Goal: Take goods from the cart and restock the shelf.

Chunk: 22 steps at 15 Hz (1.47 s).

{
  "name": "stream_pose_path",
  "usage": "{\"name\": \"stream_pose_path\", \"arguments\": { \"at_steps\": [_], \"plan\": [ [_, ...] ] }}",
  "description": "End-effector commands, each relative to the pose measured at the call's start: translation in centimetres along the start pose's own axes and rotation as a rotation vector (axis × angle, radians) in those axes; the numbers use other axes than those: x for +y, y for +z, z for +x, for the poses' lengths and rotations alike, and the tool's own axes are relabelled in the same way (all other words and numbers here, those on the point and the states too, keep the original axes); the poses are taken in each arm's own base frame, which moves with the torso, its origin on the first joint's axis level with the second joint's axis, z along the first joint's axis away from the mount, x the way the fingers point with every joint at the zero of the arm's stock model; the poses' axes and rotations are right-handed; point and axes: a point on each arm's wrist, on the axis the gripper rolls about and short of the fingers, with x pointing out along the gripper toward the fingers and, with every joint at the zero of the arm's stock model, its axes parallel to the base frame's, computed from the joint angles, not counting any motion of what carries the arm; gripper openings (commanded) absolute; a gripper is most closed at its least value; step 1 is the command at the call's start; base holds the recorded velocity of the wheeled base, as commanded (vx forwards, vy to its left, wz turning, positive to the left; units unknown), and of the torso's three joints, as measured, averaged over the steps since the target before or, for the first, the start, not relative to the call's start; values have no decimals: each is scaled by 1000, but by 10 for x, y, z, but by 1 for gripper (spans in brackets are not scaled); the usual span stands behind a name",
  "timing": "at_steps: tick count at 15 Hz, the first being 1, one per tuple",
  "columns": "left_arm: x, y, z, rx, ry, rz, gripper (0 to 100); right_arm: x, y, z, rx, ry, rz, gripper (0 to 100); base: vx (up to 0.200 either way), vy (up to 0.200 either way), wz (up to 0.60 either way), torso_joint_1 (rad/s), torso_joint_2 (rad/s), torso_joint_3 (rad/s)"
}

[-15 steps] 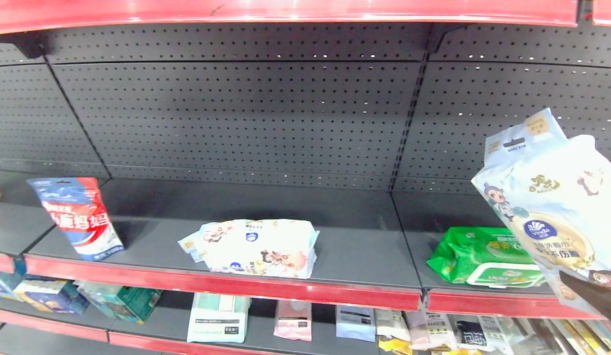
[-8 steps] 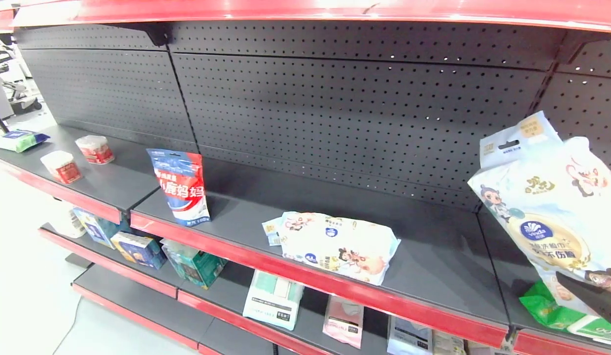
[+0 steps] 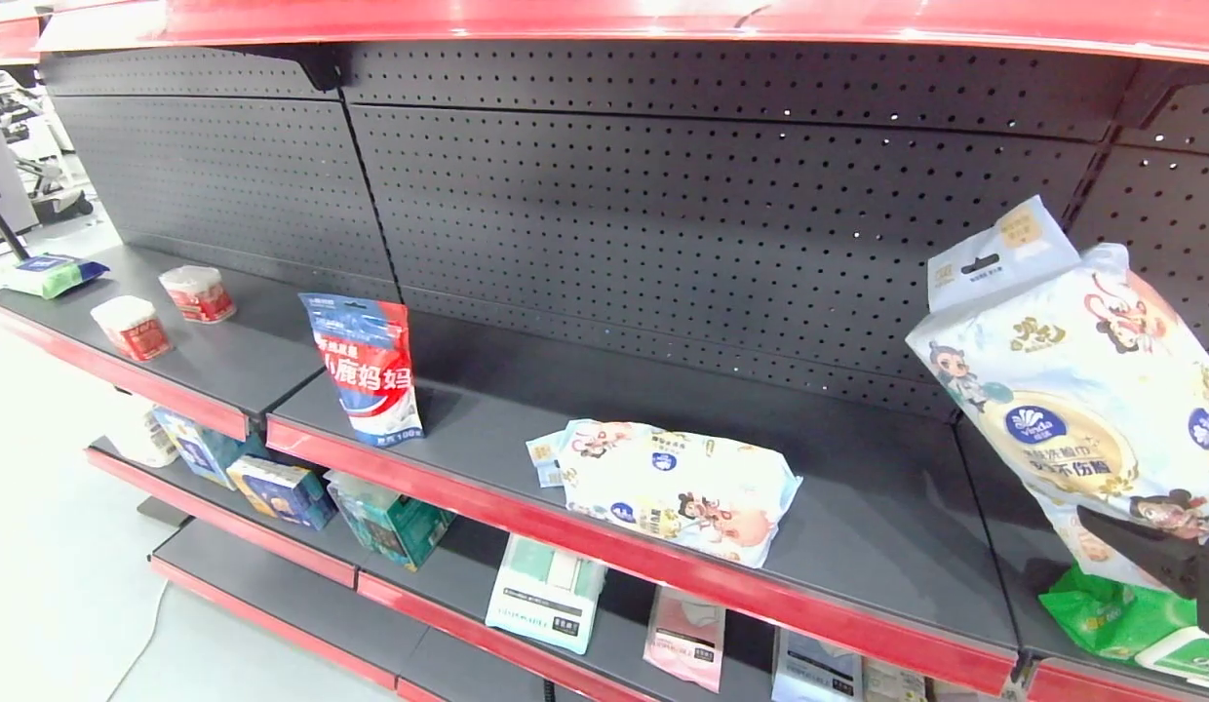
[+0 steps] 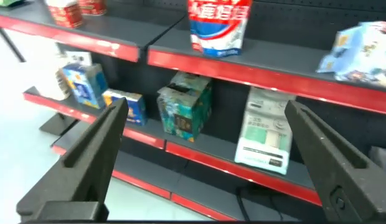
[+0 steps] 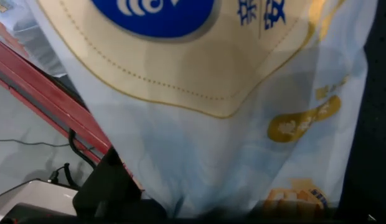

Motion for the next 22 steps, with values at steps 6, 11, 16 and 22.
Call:
{"name": "stream_pose_path", "arguments": {
  "at_steps": [6, 11, 16, 22],
  "plan": [
    [3, -1, 1, -12, 141, -19, 100, 1, 0, 4, 16, 10, 37, 0, 0, 0, 0, 0, 0, 0],
    [2, -2, 2, -17, 95, -19, 100, 3, -6, 3, 28, 17, 33, 0, 0, 0, 0, 0, 0, 0],
    [-1, -8, 6, -42, -37, 26, 100, 5, -11, 1, 34, 18, 27, 0, 0, 0, 0, 0, 0, 0],
    [-1, -9, 6, -29, -38, -17, 100, 5, -11, 1, 33, 17, 27, 0, 0, 0, 0, 0, 0, 0]
  ]
}}
